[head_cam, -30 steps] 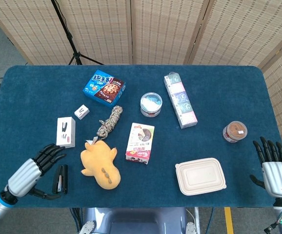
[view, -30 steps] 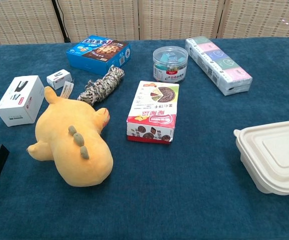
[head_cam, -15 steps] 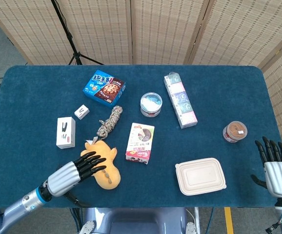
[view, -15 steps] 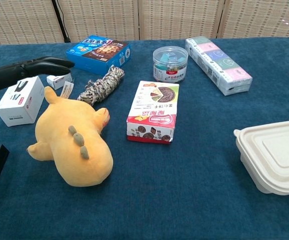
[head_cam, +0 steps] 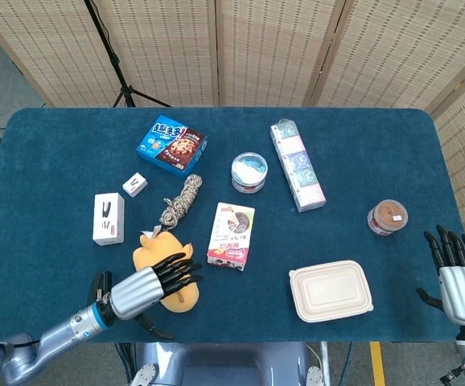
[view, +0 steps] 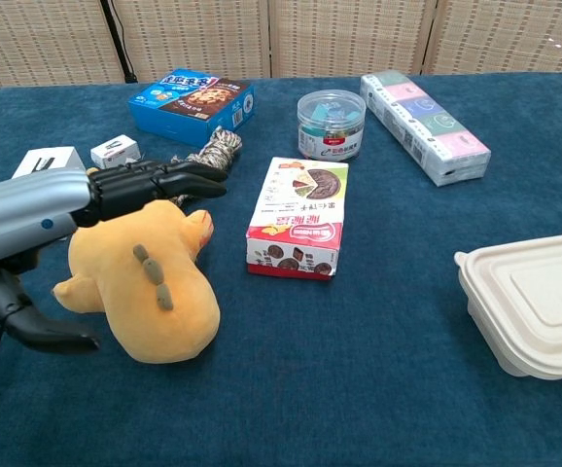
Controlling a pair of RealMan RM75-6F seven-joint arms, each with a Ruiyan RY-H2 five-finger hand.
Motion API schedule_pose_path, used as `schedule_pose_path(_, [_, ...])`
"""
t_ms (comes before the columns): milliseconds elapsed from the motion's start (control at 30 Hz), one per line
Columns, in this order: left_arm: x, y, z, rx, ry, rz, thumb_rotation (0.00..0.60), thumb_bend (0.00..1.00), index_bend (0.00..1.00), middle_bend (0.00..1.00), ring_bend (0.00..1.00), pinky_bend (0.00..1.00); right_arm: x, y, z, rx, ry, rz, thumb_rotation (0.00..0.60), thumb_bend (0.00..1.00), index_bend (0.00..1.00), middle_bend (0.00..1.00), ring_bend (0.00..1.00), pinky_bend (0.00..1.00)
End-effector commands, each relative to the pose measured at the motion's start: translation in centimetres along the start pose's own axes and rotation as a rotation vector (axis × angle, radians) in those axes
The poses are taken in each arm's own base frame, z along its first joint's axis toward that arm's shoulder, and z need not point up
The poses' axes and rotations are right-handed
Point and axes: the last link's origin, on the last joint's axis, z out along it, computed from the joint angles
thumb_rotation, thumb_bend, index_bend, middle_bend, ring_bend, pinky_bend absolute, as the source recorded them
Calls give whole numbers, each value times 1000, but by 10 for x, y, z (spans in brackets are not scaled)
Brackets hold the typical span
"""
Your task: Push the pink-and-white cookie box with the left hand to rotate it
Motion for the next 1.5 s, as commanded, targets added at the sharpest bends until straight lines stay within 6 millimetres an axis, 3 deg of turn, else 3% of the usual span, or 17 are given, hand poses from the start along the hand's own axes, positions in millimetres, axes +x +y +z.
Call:
schedule_pose_path(33, [-6,1,9,0,-16,-5,74,0,0,0,0,0,0,1,0,-5,-2,3,600,0,0,0,0,0])
schedule_pose_path(833, [-36,4,44,6,-87,-106,73,0,0,0,0,0,5,7,-1,-24,-8,22,600,0,0,0,0,0])
schedule_pose_path(1233, [-41,-33,59,72,-83,-105,76,0,0,0,0,0,8,6,-1,-27,-4,35,600,0,0,0,0,0])
schedule_pose_path(1500, [-32,-68,63,135,-51,-65,75,0,0,0,0,0,9,10,1,-42,-2,37,600,0,0,0,0,0])
